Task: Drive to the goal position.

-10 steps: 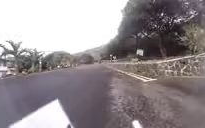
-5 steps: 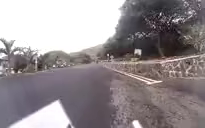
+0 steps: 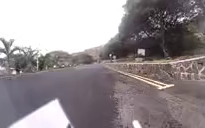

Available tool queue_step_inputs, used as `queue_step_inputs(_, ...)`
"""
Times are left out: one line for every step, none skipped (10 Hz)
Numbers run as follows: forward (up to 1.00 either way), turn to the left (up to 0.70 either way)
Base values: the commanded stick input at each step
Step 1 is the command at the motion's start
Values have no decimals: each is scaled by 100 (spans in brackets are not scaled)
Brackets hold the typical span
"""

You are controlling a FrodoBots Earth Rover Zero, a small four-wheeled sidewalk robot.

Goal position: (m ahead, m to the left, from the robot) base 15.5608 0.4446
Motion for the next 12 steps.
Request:
queue_step_inputs(100,0)
queue_step_inputs(100,0)
queue_step_inputs(100,0)
queue_step_inputs(100,0)
queue_step_inputs(100,0)
queue_step_inputs(100,0)
queue_step_inputs(100,0)
queue_step_inputs(100,0)
queue_step_inputs(100,0)
queue_step_inputs(100,0)
queue_step_inputs(100,0)
queue_step_inputs(100,0)
